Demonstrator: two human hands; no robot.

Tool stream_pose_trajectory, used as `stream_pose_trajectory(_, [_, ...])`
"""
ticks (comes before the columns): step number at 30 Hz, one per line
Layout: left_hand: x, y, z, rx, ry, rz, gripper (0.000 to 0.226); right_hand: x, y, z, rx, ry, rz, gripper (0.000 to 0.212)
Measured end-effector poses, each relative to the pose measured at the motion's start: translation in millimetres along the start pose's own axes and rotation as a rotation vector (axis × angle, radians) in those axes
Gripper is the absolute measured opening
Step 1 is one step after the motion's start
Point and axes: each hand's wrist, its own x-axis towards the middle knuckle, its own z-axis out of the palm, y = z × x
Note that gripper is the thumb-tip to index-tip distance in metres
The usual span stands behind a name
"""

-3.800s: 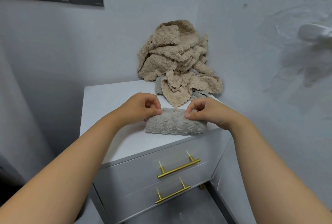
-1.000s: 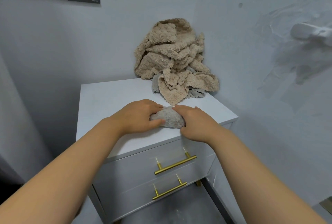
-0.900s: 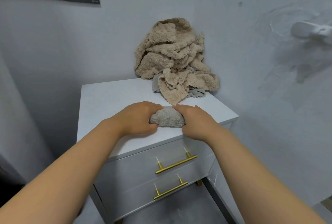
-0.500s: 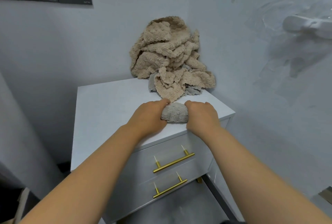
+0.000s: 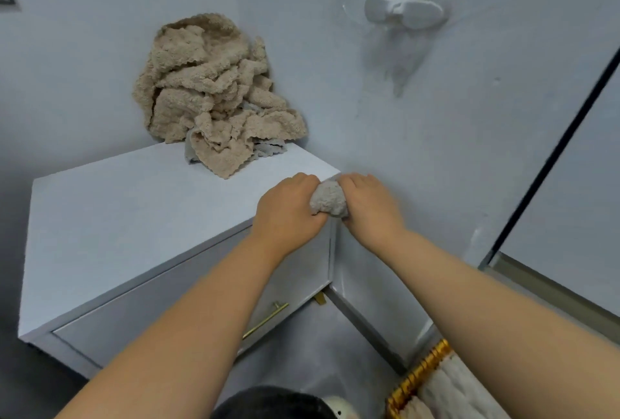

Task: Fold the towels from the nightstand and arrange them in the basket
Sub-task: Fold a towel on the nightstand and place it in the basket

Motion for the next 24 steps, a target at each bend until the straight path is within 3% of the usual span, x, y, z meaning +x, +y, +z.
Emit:
stream_pose_trajectory(4, [-15,35,10,-0.247,0.109,-0.122,0.017,-27,12,-12,0.094,-0.016,0.117,0.024])
stream_pose_trajectory(8, [-26,80,26,-0.461,0.188,-0.298,0.017,-54,24,-27,0.310,-0.172,0.203,0.011])
stream_pose_trajectory(11, [-39,116,46,-0.598,0.189,-0.468,0.007,-78,47,-34,0.368,-0.410,0.227,0.018])
stream_pose_trajectory(16, [-68,165,87,-0.697,0.016,-0.661,0.030,-124,104,-41,0.471,-0.765,0.346,0.016])
stream_pose_trajectory(20, [-90,202,129,-0.879,-0.007,-0.876,0.028,-151,135,-30,0.414,-0.938,0.348,0.045])
stream_pose_trajectory(22, [-102,216,147,-0.899,-0.060,-0.882,0.031,-167,151,-25,0.276,-0.992,0.371,0.046])
stream_pose_trajectory(24, [-108,222,159,-0.909,-0.164,-0.832,0.035,-184,167,-23,0.258,-1.033,0.408,0.031])
